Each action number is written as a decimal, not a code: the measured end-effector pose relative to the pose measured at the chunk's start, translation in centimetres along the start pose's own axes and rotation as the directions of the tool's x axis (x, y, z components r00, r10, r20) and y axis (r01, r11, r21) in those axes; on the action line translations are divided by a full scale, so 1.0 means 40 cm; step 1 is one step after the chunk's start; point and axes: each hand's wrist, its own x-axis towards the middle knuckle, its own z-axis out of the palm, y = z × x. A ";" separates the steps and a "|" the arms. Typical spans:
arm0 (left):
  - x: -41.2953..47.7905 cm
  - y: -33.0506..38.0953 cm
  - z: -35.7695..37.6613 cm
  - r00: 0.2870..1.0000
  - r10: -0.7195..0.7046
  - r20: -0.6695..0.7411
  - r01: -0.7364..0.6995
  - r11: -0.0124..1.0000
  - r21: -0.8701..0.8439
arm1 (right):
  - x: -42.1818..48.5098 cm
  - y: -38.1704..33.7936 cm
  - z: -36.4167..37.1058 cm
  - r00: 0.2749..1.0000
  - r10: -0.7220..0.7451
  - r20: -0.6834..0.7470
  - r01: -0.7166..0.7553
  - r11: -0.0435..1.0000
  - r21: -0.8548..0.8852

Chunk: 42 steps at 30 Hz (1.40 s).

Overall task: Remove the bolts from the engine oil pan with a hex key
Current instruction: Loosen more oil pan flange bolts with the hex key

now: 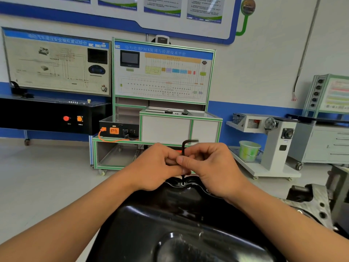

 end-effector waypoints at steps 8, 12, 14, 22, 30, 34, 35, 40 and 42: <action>0.009 -0.006 0.008 0.999 -0.028 -0.040 0.027 0.999 -0.016 | -0.002 -0.010 -0.001 1.000 -0.001 -0.009 0.001 1.000 -0.028; 0.008 -0.004 0.006 1.000 -0.017 -0.005 0.017 1.000 -0.016 | -0.005 -0.010 0.000 1.000 0.001 -0.007 -0.001 1.000 -0.025; 0.016 -0.010 0.007 0.998 -0.025 -0.060 0.025 1.000 -0.011 | -0.004 -0.010 0.001 1.000 -0.001 -0.010 0.001 0.999 -0.035; 0.012 -0.007 0.010 1.000 -0.019 -0.009 0.019 1.000 0.024 | -0.009 -0.021 0.000 0.999 0.018 -0.029 -0.019 0.999 -0.030; 0.022 -0.007 0.017 0.989 -0.019 -0.149 0.029 0.998 0.063 | -0.008 -0.018 0.005 0.999 0.019 -0.036 -0.019 1.000 -0.020; 0.004 0.004 0.014 1.000 -0.005 -0.019 0.005 1.000 0.013 | -0.007 -0.018 0.002 0.998 0.020 -0.052 -0.021 0.999 -0.025; 0.002 0.006 0.013 1.000 -0.006 -0.004 0.006 1.000 0.015 | -0.008 -0.018 0.001 0.999 0.024 -0.048 -0.025 1.000 -0.015; 0.006 0.000 0.009 0.995 -0.039 -0.092 0.036 0.999 -0.028 | -0.007 -0.014 0.002 0.999 0.016 -0.034 -0.017 0.999 -0.030; 0.008 -0.004 0.010 0.988 -0.063 -0.139 0.058 0.998 -0.040 | -0.007 -0.015 0.004 1.000 0.006 -0.030 -0.007 0.999 -0.035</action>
